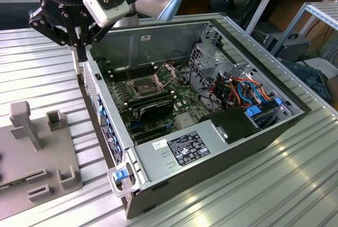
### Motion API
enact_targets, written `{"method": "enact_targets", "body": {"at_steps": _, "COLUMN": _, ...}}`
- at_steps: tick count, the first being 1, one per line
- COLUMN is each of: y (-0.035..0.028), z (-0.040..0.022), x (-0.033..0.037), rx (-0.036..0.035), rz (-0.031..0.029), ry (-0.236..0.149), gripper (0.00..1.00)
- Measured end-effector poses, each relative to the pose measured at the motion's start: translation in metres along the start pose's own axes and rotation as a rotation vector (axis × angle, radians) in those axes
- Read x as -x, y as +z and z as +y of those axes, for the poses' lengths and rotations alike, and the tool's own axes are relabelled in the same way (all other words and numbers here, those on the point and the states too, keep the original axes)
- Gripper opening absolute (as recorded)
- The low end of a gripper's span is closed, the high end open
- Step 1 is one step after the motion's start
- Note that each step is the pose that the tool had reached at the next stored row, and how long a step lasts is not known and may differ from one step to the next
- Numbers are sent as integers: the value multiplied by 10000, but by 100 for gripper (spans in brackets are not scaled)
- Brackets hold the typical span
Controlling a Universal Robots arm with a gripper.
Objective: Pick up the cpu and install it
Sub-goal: 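Reach for the cpu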
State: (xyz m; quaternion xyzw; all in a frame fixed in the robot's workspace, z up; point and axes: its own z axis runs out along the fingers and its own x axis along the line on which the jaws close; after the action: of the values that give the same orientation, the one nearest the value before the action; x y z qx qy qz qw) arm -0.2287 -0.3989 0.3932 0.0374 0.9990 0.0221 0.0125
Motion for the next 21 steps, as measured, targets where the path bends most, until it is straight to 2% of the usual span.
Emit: {"method": "enact_targets", "body": {"at_steps": 21, "y": -6, "z": -18, "x": -242, "rx": 0, "rz": 0, "ry": 1, "gripper": 11}}
